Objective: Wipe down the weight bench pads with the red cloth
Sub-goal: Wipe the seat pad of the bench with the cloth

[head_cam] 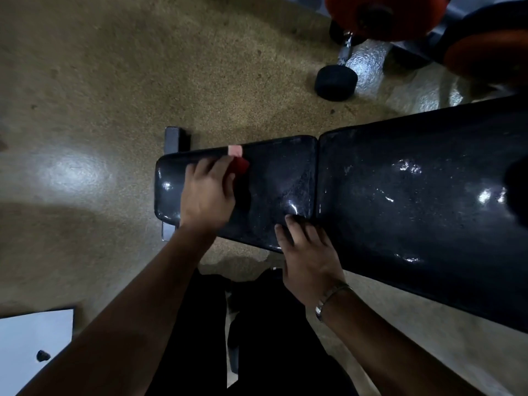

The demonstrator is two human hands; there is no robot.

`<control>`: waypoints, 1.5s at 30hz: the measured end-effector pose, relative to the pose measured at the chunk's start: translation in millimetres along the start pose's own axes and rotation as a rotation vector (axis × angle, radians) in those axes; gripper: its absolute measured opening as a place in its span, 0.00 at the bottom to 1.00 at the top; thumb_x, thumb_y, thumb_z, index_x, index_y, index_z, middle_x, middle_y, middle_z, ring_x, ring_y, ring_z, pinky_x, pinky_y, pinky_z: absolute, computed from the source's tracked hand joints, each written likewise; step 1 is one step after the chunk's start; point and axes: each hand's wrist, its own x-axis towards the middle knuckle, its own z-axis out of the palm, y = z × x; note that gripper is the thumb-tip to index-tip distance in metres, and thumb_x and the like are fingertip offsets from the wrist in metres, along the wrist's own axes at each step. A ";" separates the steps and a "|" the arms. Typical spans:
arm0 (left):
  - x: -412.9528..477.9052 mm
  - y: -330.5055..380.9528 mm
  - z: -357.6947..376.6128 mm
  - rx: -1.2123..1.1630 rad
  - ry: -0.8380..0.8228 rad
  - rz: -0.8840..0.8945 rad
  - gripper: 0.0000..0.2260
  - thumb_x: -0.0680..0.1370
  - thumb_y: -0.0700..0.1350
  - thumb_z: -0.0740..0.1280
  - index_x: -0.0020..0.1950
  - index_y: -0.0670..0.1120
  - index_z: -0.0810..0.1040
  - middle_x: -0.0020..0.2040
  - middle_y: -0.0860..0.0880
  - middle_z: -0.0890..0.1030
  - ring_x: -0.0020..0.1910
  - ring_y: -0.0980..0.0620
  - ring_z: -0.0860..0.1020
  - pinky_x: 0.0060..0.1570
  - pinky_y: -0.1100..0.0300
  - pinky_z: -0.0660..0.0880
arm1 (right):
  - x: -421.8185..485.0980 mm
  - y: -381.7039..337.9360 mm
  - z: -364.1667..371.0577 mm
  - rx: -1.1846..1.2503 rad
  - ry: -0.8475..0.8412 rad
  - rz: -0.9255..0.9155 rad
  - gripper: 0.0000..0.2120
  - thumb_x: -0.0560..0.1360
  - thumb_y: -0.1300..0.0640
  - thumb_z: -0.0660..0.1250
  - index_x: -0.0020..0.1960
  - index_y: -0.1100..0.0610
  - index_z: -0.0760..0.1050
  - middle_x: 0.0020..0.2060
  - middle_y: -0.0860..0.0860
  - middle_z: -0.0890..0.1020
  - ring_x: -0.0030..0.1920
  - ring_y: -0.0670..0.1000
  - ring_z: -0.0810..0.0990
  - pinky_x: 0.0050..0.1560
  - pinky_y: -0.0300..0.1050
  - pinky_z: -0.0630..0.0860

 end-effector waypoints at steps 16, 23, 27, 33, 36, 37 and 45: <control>30.7 15.6 7.6 0.027 -0.018 0.058 0.19 0.79 0.43 0.64 0.70 0.49 0.78 0.60 0.42 0.82 0.54 0.38 0.76 0.59 0.47 0.72 | 0.3 0.7 1.5 -0.010 0.015 -0.011 0.35 0.63 0.53 0.76 0.69 0.59 0.75 0.68 0.59 0.75 0.65 0.63 0.75 0.63 0.62 0.75; 38.1 76.2 22.8 -0.112 -0.082 0.082 0.21 0.79 0.39 0.64 0.71 0.51 0.77 0.64 0.45 0.79 0.61 0.40 0.73 0.64 0.49 0.70 | -0.1 -3.3 2.2 0.017 0.019 0.002 0.35 0.62 0.54 0.76 0.68 0.61 0.76 0.68 0.60 0.76 0.65 0.65 0.76 0.62 0.64 0.76; 5.8 35.8 14.8 0.022 -0.014 0.182 0.17 0.78 0.43 0.65 0.67 0.48 0.79 0.57 0.43 0.82 0.52 0.39 0.76 0.53 0.47 0.74 | 1.0 0.7 0.6 -0.014 -0.013 -0.016 0.35 0.64 0.53 0.75 0.70 0.59 0.74 0.69 0.59 0.74 0.66 0.63 0.75 0.63 0.63 0.75; 45.9 53.7 18.6 0.037 0.019 -0.035 0.18 0.80 0.42 0.63 0.70 0.46 0.77 0.59 0.41 0.81 0.57 0.37 0.75 0.61 0.47 0.70 | 0.7 -1.8 2.7 0.034 0.009 0.005 0.34 0.63 0.55 0.75 0.68 0.60 0.75 0.69 0.60 0.75 0.65 0.64 0.75 0.64 0.62 0.75; 52.0 75.6 26.6 -0.055 -0.027 0.017 0.20 0.80 0.41 0.63 0.73 0.48 0.76 0.62 0.42 0.80 0.59 0.38 0.73 0.63 0.48 0.70 | -0.1 -2.3 3.8 0.033 0.025 0.008 0.34 0.63 0.55 0.75 0.68 0.60 0.76 0.68 0.60 0.76 0.65 0.64 0.76 0.64 0.62 0.76; 46.2 77.0 27.7 -0.076 -0.034 0.074 0.20 0.80 0.40 0.63 0.72 0.48 0.77 0.62 0.42 0.80 0.59 0.38 0.73 0.63 0.49 0.70 | 0.2 -1.4 4.7 0.036 0.022 0.000 0.35 0.63 0.55 0.75 0.69 0.60 0.75 0.68 0.60 0.75 0.66 0.64 0.76 0.64 0.62 0.75; 24.1 38.8 16.5 0.025 0.020 0.088 0.17 0.80 0.41 0.65 0.69 0.44 0.78 0.58 0.39 0.81 0.54 0.37 0.75 0.59 0.46 0.73 | 1.9 2.7 1.0 0.043 -0.004 -0.006 0.36 0.62 0.51 0.76 0.69 0.58 0.75 0.69 0.58 0.74 0.66 0.62 0.74 0.65 0.59 0.75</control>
